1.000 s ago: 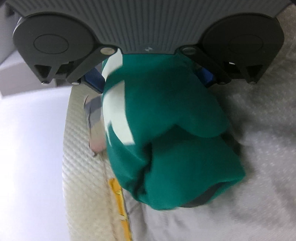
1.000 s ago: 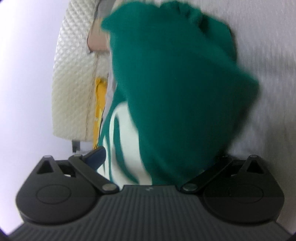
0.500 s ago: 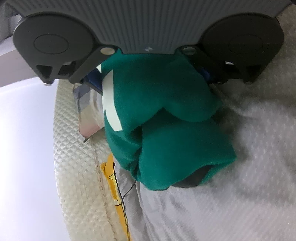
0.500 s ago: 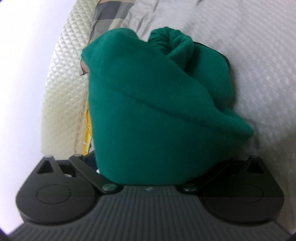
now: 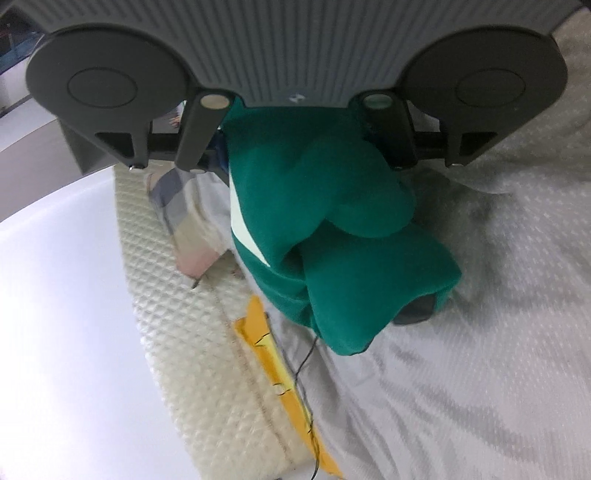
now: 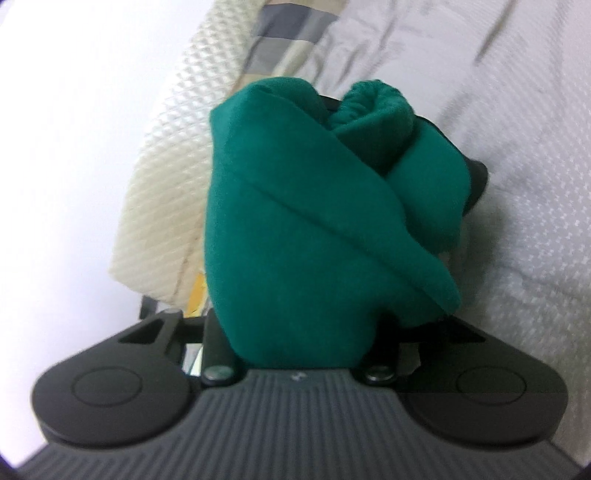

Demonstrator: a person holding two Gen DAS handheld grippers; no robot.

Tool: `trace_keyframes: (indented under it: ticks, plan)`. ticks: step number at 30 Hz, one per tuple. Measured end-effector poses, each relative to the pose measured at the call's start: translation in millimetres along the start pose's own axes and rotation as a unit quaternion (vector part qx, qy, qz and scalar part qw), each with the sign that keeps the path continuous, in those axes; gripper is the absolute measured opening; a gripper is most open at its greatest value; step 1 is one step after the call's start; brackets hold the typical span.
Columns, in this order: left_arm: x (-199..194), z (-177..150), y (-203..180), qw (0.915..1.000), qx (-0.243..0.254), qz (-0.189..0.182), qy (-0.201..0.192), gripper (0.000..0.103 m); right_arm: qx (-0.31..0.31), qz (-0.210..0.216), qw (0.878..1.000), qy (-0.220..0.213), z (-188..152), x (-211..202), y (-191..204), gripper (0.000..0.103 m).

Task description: Fold large clothes

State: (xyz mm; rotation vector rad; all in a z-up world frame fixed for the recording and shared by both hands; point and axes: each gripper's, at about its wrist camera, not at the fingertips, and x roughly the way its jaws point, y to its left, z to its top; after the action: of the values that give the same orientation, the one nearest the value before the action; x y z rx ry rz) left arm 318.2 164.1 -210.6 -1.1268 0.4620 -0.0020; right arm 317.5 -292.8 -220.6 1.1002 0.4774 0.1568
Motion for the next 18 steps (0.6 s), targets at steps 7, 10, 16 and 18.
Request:
trace_keyframes:
  ticks: [7,10,16,18]
  plan:
    - [-44.3,3.1,-25.7,0.9989,-0.001,-0.046,0.013,0.068,-0.020,0.030,0.999,-0.006,5.2,-56.7,28.5,0.043]
    - [-52.6,4.7,-47.5,0.9976,0.006,-0.065,0.024,0.068,-0.024,0.037,0.999,-0.013,21.2,-72.8,46.4,0.043]
    - [-43.1,-3.7,-101.1,0.9942,0.020,-0.089,0.057,0.068,-0.032,0.050,0.997,-0.041,63.8,-98.5,69.6,0.044]
    - [-30.6,-7.7,-125.1,0.9929,0.026,-0.096,0.065,0.068,-0.034,0.054,0.997,-0.048,82.0,-105.0,72.1,0.044]
